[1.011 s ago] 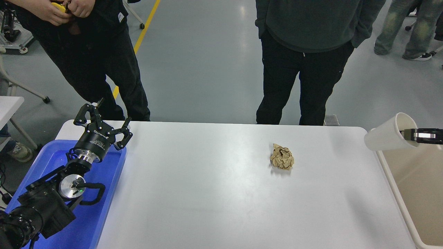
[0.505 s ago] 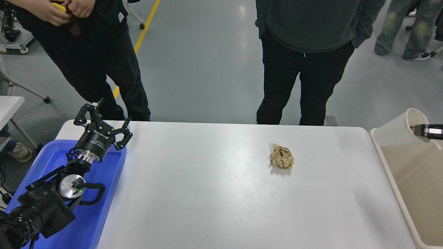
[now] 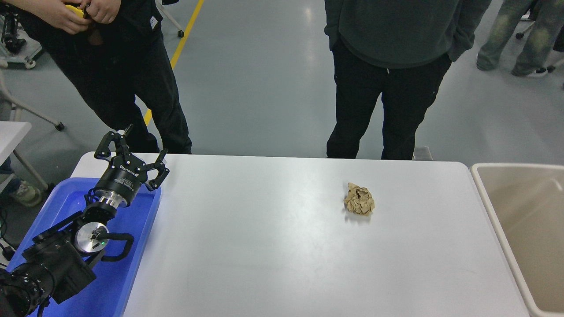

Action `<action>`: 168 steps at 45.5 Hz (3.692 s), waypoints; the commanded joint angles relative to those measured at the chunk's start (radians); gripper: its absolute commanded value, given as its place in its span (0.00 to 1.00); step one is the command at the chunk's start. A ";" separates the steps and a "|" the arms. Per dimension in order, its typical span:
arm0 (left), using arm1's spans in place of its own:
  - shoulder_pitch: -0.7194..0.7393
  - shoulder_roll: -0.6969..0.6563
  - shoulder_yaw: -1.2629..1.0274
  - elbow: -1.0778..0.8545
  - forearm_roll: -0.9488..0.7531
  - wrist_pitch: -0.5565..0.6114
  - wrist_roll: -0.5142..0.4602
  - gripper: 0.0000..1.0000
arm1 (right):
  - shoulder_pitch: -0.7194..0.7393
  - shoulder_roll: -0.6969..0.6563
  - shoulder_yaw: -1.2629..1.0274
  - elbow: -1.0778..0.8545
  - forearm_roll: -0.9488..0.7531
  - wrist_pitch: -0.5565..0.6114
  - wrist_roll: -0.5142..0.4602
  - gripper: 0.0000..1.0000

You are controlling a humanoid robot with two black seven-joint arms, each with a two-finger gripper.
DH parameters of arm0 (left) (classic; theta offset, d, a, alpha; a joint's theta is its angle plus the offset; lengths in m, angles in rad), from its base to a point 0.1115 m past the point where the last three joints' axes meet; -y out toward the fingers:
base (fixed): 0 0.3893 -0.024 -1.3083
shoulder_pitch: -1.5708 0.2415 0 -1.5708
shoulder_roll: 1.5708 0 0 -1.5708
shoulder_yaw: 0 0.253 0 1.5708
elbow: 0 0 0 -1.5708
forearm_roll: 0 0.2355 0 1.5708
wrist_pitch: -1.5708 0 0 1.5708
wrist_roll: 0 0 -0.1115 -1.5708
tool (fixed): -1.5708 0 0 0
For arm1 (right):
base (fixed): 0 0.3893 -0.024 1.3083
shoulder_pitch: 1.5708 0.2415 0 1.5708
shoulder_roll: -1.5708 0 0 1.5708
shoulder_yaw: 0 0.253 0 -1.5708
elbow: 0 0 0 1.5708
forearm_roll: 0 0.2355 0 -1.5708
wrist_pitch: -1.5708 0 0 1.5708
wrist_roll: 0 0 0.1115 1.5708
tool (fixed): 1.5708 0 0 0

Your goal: Dispose of the paper cup in the dustbin

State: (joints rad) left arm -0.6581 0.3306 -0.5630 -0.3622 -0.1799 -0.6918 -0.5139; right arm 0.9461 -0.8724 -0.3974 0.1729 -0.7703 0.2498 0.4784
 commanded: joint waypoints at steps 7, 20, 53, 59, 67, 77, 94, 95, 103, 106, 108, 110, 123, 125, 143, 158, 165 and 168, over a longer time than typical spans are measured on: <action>0.000 -0.001 0.000 0.000 0.000 0.000 0.000 1.00 | -0.095 0.044 0.006 -0.112 0.157 -0.001 -0.201 0.00; 0.000 -0.001 0.000 0.000 0.000 0.000 0.000 1.00 | -0.150 0.139 0.012 -0.115 0.209 -0.017 -0.234 0.00; 0.000 0.001 0.000 0.002 0.000 0.000 0.000 1.00 | -0.239 0.289 0.014 -0.176 0.247 -0.043 -0.259 0.00; 0.000 -0.001 0.000 0.000 0.000 0.000 0.000 1.00 | -0.239 0.306 0.014 -0.176 0.249 -0.043 -0.259 0.00; 0.000 -0.001 0.000 0.000 0.000 0.000 0.000 1.00 | -0.239 0.306 0.014 -0.179 0.281 -0.047 -0.259 0.07; 0.000 0.001 0.000 0.000 0.000 0.000 0.000 1.00 | -0.237 0.308 0.015 -0.174 0.304 -0.161 -0.257 0.70; 0.000 -0.001 0.000 0.000 0.000 0.000 0.000 1.00 | -0.225 0.306 0.084 -0.168 0.304 -0.225 -0.257 0.98; 0.000 -0.001 0.000 0.000 0.000 0.000 0.000 1.00 | -0.224 0.306 0.098 -0.168 0.304 -0.225 -0.257 0.98; 0.000 0.001 0.000 0.000 -0.001 0.000 0.000 1.00 | -0.164 0.306 0.248 -0.168 0.304 -0.225 -0.257 0.98; 0.000 -0.001 0.000 0.000 -0.001 0.001 0.000 1.00 | -0.132 0.306 0.324 -0.165 0.305 -0.224 -0.257 0.99; 0.000 0.001 0.000 0.002 -0.001 0.000 0.000 1.00 | -0.116 0.306 0.374 -0.162 0.304 -0.222 -0.257 0.99; 0.000 -0.001 0.000 0.000 0.000 0.000 0.000 1.00 | -0.106 0.306 0.420 -0.159 0.306 -0.222 -0.257 0.99; 0.000 -0.001 0.000 0.002 -0.001 0.001 0.000 1.00 | -0.082 0.308 0.719 -0.021 0.306 -0.224 -0.230 0.99; 0.000 0.001 0.000 0.002 0.000 0.000 0.000 1.00 | -0.084 0.309 0.787 0.002 0.306 -0.224 -0.227 0.99; 0.000 0.001 0.000 0.000 0.000 0.000 0.000 1.00 | -0.173 0.317 1.212 0.338 0.304 -0.211 -0.225 0.99; 0.000 0.001 0.000 0.000 -0.001 0.001 0.000 1.00 | -0.233 0.342 1.332 0.510 0.304 -0.165 -0.225 0.99; 0.000 0.001 0.000 0.000 0.000 0.000 0.000 1.00 | -0.273 0.375 1.414 0.559 0.304 -0.119 -0.224 0.99; 0.000 0.001 0.000 0.000 0.000 0.000 0.000 1.00 | -0.291 0.398 1.450 0.570 0.304 -0.103 -0.224 0.99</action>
State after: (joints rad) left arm -0.6581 0.3304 -0.5630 -0.3618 -0.1805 -0.6914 -0.5139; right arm 0.7130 -0.5223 0.9306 0.6555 -0.4663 0.0902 0.2529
